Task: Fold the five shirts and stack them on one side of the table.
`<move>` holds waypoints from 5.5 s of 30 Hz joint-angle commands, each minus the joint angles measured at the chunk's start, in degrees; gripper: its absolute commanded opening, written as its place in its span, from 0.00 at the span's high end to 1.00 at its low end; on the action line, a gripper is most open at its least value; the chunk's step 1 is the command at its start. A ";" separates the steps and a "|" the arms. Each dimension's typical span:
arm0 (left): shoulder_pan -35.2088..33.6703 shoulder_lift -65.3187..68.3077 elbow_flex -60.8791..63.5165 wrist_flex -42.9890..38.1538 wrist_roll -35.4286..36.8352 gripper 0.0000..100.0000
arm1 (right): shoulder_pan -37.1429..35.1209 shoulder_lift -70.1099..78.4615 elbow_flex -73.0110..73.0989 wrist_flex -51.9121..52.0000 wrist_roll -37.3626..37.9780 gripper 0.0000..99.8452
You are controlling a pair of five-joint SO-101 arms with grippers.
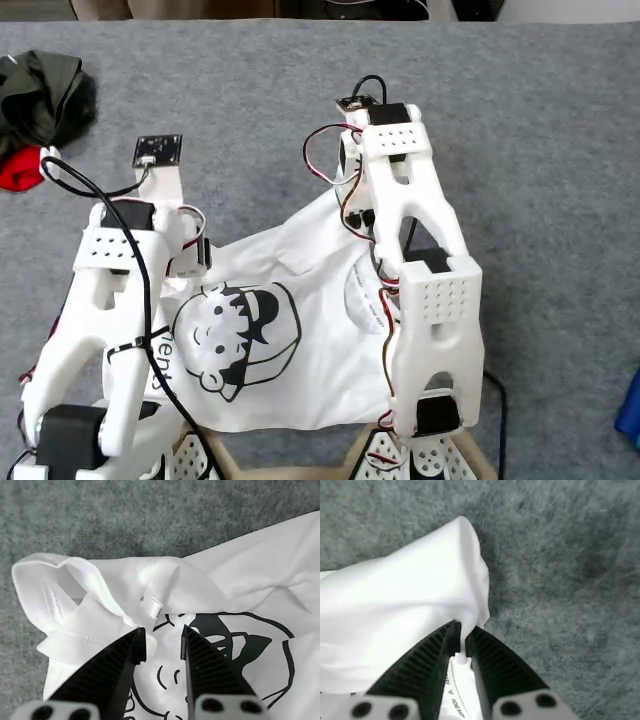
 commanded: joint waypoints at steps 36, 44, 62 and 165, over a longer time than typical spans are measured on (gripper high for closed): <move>-6.15 14.37 -3.87 -7.65 1.32 0.87 | 0.66 -0.13 -2.95 0.35 -0.18 1.00; -6.15 14.29 -4.13 -6.33 1.32 0.98 | 0.66 -0.13 -2.95 0.35 -0.18 1.00; -6.42 14.29 -48.00 16.18 -0.97 0.98 | 2.33 -12.09 -27.21 6.68 -6.15 1.00; -11.16 36.79 -48.88 -4.75 -1.23 0.98 | 6.37 7.25 -59.12 1.32 -9.05 1.00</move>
